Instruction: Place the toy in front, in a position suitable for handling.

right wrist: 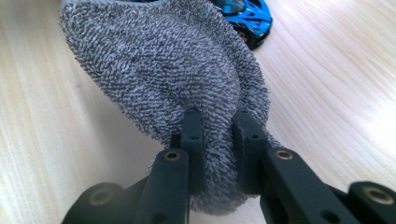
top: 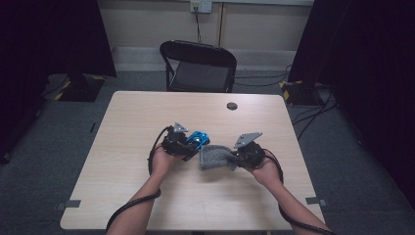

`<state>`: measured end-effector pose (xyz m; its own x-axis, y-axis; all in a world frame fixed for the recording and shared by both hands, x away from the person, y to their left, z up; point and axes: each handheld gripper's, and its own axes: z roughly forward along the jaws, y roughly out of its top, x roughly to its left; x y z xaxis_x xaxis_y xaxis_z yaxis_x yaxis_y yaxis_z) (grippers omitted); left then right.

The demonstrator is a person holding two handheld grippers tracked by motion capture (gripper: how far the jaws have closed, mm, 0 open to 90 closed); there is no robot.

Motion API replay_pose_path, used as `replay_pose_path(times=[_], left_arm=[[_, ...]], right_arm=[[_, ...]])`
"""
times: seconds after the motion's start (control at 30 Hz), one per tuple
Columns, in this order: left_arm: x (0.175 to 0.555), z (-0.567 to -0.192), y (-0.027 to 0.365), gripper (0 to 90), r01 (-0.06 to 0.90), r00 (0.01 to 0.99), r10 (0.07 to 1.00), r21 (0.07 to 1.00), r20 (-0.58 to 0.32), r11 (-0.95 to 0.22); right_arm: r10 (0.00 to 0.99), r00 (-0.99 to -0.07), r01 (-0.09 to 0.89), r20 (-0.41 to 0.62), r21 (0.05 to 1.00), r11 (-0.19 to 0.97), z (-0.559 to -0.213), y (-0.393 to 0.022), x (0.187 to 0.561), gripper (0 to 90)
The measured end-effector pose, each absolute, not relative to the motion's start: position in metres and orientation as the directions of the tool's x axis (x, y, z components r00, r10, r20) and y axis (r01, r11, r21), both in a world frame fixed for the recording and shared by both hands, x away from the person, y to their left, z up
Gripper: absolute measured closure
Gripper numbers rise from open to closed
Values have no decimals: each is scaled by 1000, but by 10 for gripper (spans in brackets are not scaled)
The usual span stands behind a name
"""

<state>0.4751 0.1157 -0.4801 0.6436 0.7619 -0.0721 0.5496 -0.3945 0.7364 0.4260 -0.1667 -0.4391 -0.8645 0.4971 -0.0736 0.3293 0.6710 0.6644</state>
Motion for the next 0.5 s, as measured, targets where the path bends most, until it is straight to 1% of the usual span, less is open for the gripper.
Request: replay_pose_path(times=[0.5], left_arm=[[476,-478,114,441,565,639,766,723,-78,-398]], right_arm=[[413,-907,268,-82,644,716,-446,-144,415,766]])
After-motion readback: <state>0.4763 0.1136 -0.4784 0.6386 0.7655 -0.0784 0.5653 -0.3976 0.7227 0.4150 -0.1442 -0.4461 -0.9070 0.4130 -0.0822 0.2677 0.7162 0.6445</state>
